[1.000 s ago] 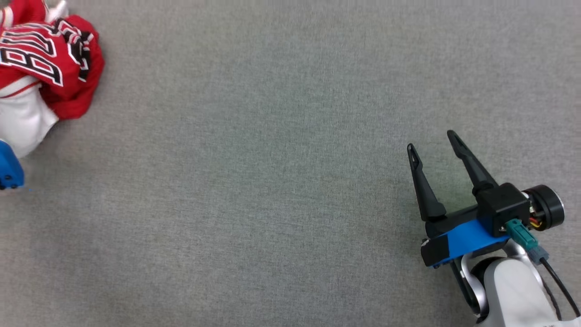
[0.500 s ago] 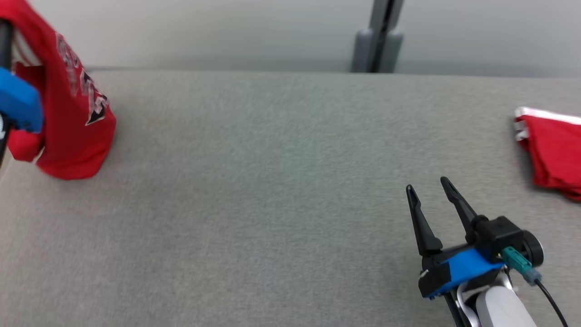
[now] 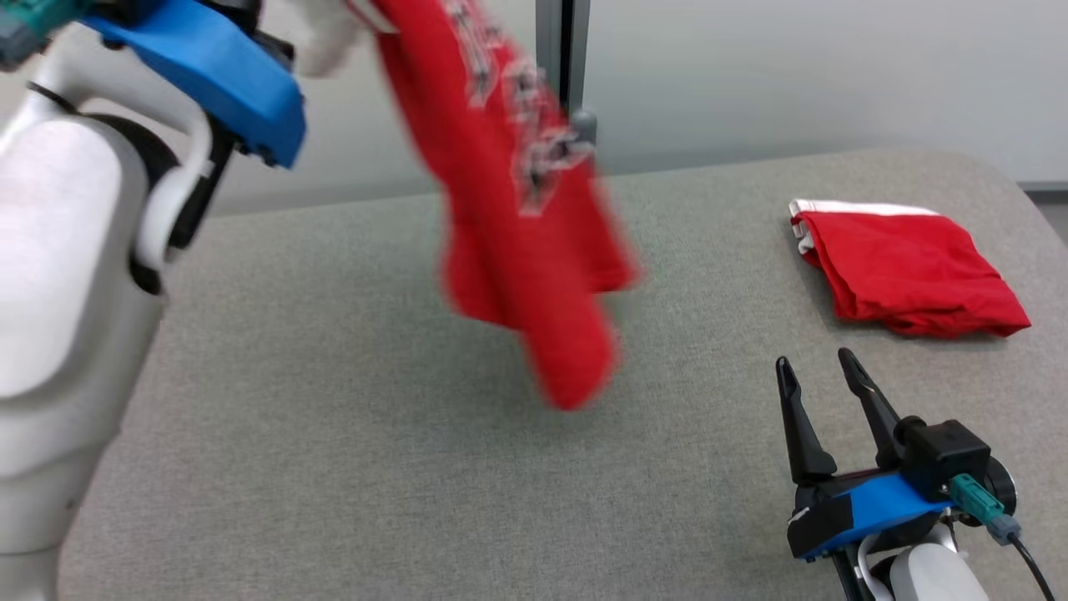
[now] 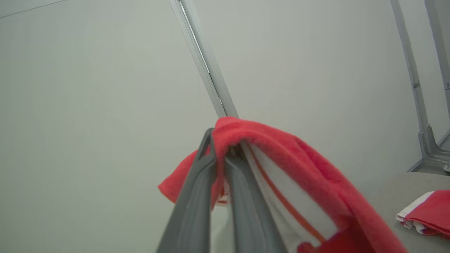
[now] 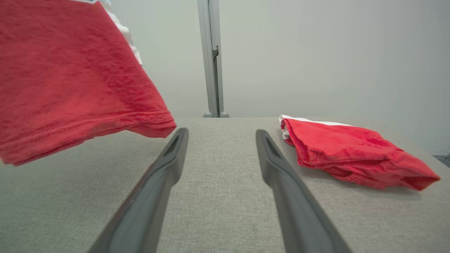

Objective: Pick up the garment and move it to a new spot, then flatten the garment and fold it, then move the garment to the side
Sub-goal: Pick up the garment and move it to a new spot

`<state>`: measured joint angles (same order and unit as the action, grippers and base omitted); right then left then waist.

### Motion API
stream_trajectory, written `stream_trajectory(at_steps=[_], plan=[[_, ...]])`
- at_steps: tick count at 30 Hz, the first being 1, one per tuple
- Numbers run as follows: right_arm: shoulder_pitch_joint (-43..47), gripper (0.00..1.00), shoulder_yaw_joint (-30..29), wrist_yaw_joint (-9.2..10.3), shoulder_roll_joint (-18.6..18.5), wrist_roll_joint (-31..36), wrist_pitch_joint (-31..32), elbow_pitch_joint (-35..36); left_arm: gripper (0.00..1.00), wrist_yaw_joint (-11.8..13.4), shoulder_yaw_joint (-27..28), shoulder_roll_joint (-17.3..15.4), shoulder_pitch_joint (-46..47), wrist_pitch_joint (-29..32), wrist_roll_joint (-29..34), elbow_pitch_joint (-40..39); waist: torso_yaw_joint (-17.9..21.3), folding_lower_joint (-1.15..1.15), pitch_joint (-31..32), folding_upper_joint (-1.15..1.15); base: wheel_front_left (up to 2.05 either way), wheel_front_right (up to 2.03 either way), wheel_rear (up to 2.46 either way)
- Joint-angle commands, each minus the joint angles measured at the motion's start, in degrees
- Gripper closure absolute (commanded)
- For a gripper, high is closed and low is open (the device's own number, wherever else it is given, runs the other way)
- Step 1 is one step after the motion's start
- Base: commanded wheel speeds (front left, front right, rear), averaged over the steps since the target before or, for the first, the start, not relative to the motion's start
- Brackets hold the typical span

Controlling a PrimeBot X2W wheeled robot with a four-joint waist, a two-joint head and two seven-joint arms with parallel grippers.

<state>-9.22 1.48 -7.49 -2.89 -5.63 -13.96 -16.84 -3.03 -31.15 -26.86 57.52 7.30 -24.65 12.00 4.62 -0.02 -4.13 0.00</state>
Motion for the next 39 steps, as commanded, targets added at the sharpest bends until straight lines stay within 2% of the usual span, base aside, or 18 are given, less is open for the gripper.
stream_trajectory(at_steps=[1,6,13,19,20,21,22,23,26,32,39], plan=[[-1.04,0.00,-0.13,0.00,0.00,-0.19,-0.45,0.19,1.00,1.02,-0.49,0.28,-2.33,1.02,-0.54,-0.39,-0.07,0.02,-1.34,0.00,0.00,0.00,0.00],[-2.68,0.00,-0.35,0.00,-0.04,-0.82,-0.96,0.10,1.00,3.05,-1.78,1.52,-9.68,1.67,-2.64,2.10,0.72,0.02,-5.05,0.00,0.00,0.00,0.00],[-5.09,0.00,-0.69,0.00,-0.04,-1.02,-1.26,-0.04,1.00,5.38,0.00,1.12,-19.09,-2.08,-5.88,15.41,1.87,0.02,-9.65,0.00,0.00,0.00,0.00],[-5.98,0.00,-1.46,0.00,-0.03,-0.62,-1.30,0.66,1.00,5.10,1.25,1.44,-20.90,-6.58,-7.24,23.85,2.00,0.02,-11.58,0.00,0.00,0.00,0.00],[-5.95,0.00,-1.61,0.00,-0.04,-0.55,-1.30,0.74,0.70,4.86,1.41,1.71,-20.77,-7.94,-7.31,24.36,1.91,0.02,-11.67,0.00,0.00,0.00,0.00],[-5.89,0.00,-1.75,0.00,-0.04,-0.42,-1.30,0.81,0.28,4.63,1.55,2.01,-20.70,-9.36,-7.34,24.96,1.79,0.02,-11.70,0.00,0.00,0.00,0.00],[-5.89,0.00,-1.75,0.00,-0.04,-0.42,-1.30,0.81,0.28,4.63,1.55,2.01,-20.70,-9.36,-7.34,24.96,1.79,0.02,-11.70,0.00,0.00,0.00,0.00],[-5.64,0.00,-1.97,0.00,-0.03,-0.26,-1.31,0.80,0.00,4.04,1.67,2.70,-20.77,-12.06,-7.49,26.02,1.48,0.02,-11.53,0.00,0.00,0.00,0.00],[-5.32,0.00,-2.09,0.00,-0.04,0.08,-1.31,0.66,0.00,3.00,1.34,3.79,-21.00,-16.00,-7.08,27.08,0.78,0.02,-10.74,0.00,0.00,0.00,0.00],[-4.64,0.00,-2.77,0.00,-0.04,1.55,-1.31,0.18,0.00,2.70,1.04,5.73,-23.16,-21.11,-6.65,27.03,-1.12,0.02,-7.71,0.00,0.00,0.00,0.00],[-2.94,0.00,-3.95,0.00,-0.02,2.68,-1.32,-0.52,0.00,4.67,2.69,7.73,-29.39,-22.43,-7.02,23.25,-3.60,0.02,-3.60,0.00,0.00,0.00,0.00]])
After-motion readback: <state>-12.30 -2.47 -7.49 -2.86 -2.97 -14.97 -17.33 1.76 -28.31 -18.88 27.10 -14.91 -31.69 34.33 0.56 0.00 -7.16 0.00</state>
